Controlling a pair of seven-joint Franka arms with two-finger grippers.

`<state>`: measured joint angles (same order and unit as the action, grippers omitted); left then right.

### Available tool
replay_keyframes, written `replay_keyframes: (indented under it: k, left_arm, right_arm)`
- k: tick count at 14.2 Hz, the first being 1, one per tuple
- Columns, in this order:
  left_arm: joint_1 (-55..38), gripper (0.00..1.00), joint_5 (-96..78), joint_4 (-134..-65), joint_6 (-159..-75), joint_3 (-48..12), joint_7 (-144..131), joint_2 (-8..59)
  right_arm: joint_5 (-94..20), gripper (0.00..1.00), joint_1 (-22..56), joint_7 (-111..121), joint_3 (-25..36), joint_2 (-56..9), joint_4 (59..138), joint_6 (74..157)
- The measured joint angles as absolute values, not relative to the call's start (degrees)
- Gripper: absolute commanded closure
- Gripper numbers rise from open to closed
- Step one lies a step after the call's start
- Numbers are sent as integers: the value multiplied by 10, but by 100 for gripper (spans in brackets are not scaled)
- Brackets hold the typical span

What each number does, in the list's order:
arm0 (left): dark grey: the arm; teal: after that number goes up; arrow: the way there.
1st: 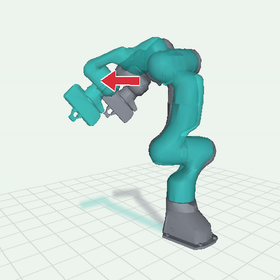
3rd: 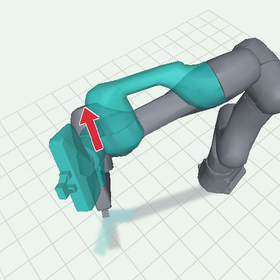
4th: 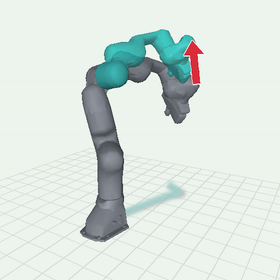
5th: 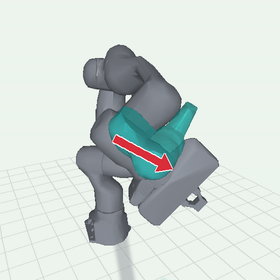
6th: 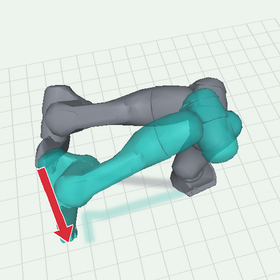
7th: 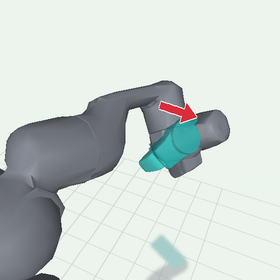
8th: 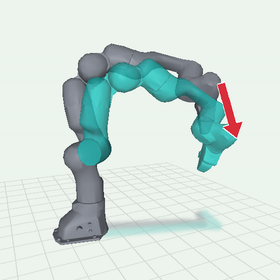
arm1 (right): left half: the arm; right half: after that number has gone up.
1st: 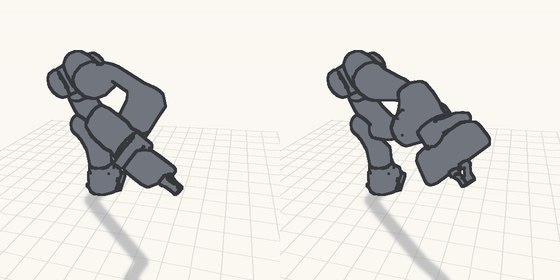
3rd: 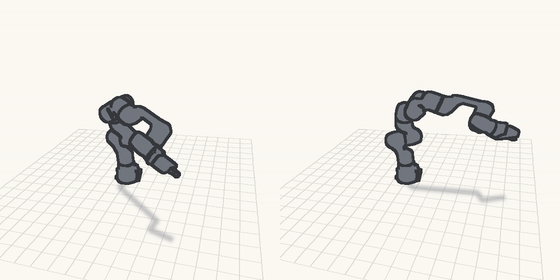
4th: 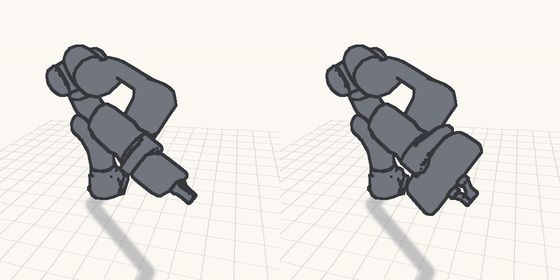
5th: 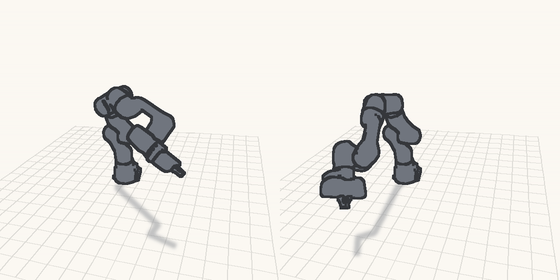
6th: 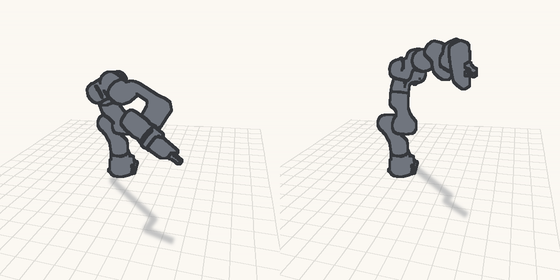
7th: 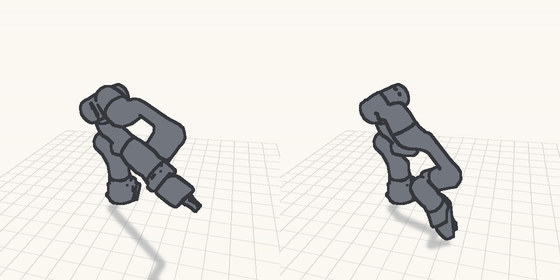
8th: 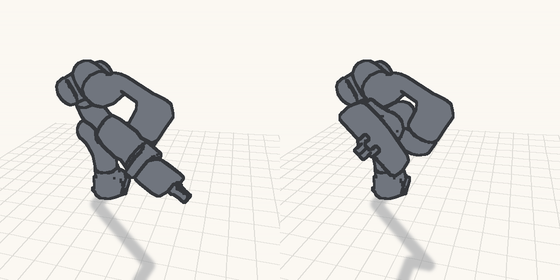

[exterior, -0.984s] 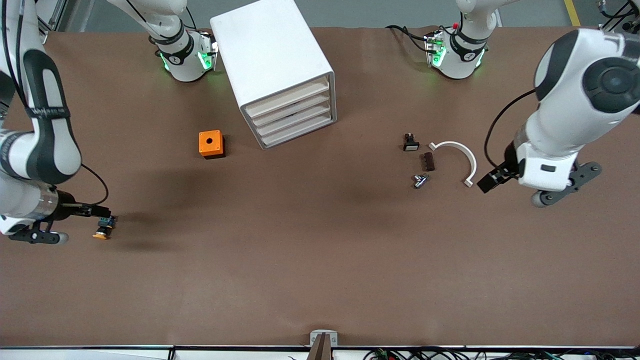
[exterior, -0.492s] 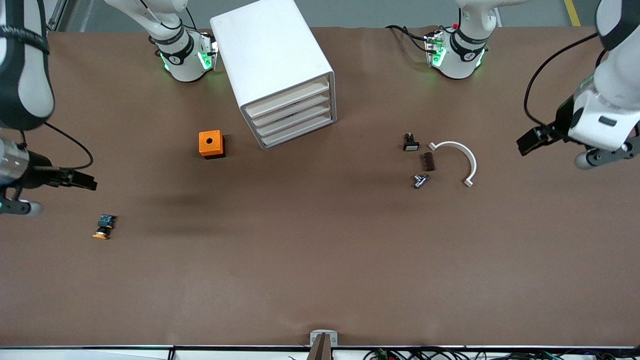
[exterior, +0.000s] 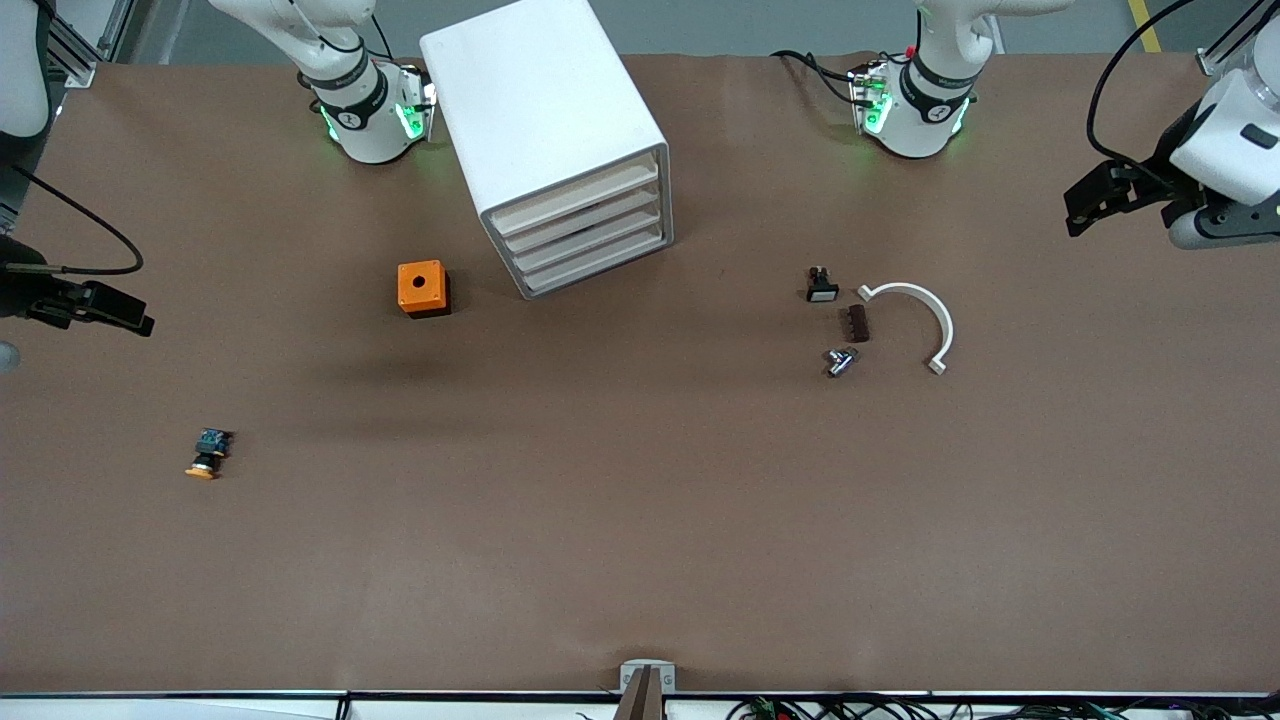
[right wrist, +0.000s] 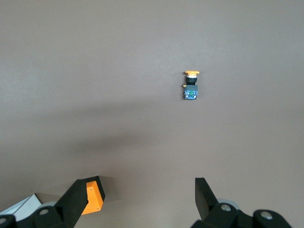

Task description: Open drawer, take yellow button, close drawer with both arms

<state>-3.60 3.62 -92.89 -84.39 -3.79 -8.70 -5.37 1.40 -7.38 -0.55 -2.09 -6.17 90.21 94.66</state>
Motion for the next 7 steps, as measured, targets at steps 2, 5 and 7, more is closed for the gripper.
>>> replay_keyframes:
  k: [2, 5, 7]
  left_arm:
    - [-36, 0, 36, -942, -844, -36, -85, -70]
    - [-36, 0, 28, -949, -844, -36, -84, -80]
    - [-36, 0, 14, -953, -844, -35, -84, -80]
  right_arm:
    - [14, 0, -64, -6, -21, -62, 878, 941]
    - [10, 0, -58, -6, -21, -62, 852, 909]
    - [6, 0, -58, -6, -21, -60, 847, 888]
